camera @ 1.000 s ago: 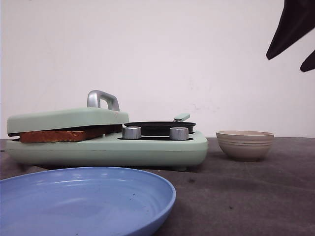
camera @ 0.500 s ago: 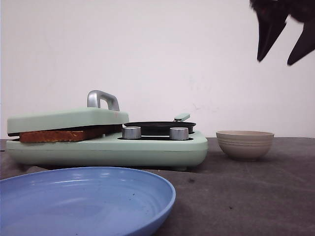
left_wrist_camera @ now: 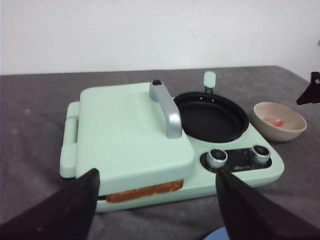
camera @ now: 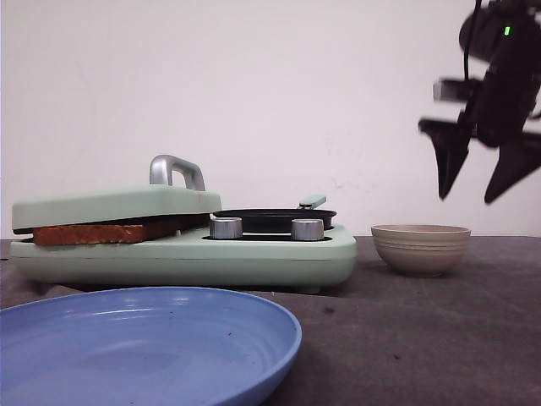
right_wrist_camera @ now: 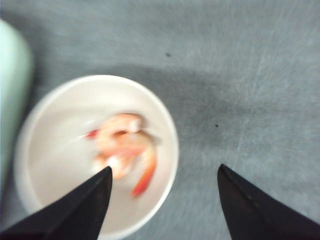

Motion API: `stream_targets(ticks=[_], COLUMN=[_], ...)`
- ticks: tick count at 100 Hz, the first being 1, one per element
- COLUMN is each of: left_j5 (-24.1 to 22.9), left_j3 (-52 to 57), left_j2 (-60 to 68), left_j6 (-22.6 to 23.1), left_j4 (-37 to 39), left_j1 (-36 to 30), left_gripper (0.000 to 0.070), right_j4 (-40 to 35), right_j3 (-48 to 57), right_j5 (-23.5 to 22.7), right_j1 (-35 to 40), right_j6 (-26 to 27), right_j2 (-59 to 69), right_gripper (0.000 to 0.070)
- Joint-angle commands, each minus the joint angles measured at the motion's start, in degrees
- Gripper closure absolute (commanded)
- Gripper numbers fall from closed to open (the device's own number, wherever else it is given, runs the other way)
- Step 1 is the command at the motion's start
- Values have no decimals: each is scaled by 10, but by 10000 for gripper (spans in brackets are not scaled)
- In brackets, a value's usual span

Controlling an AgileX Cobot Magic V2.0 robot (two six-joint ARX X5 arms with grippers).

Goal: Make breakfast with bread and shrimp
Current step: 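Move the right gripper down to the cream shrimp bowl and grasp its rim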

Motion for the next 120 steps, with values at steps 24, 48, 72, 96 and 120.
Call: stream_targets(ticks=[24,48,72,96,120], left_j5=[-7,-9,-20,-20,-20], left_j3=[4,4,4,4,4], left_j2=[0,0,0,0,0], left_j6=[4,5,5,5,5], left_j4=[-2,-2,-3,-2,-3], left_j1=[-2,-2,-2,-2,-2], left_gripper=[311,311,311,311,311], right_j4=[18,31,40,39,36], right_j3=[20,20,20,20,20], right_j5=[-16,-16,-16,-16,-27], right_j1=[-10,-10,-10,-10,-10], right_j6=[-7,-4,1,1,2], right_j2=[71,90,107,109,109], right_gripper=[286,292,507,645,700])
